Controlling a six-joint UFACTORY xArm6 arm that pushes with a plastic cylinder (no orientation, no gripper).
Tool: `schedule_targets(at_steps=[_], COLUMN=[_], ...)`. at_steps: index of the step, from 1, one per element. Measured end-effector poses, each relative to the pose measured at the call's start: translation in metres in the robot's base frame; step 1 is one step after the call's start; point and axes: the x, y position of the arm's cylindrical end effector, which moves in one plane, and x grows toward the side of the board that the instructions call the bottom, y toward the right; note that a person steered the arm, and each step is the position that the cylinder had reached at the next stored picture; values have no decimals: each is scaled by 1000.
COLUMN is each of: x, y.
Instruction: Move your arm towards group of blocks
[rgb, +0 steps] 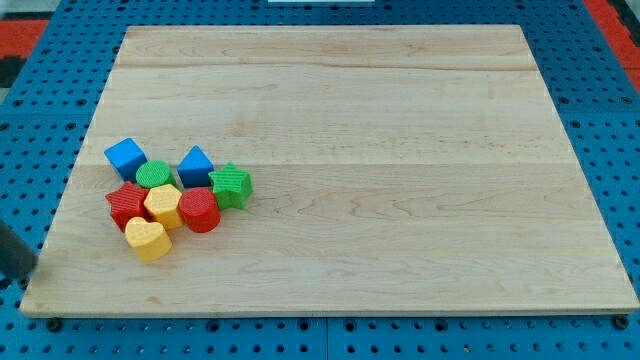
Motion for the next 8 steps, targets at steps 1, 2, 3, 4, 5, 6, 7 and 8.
schedule_targets(at_steps=[1,2,3,4,5,6,7,8], x=[-31,-46,-49,-50,-50,-51,-51,-51], y=[1,0,0,0,0,0,1,1])
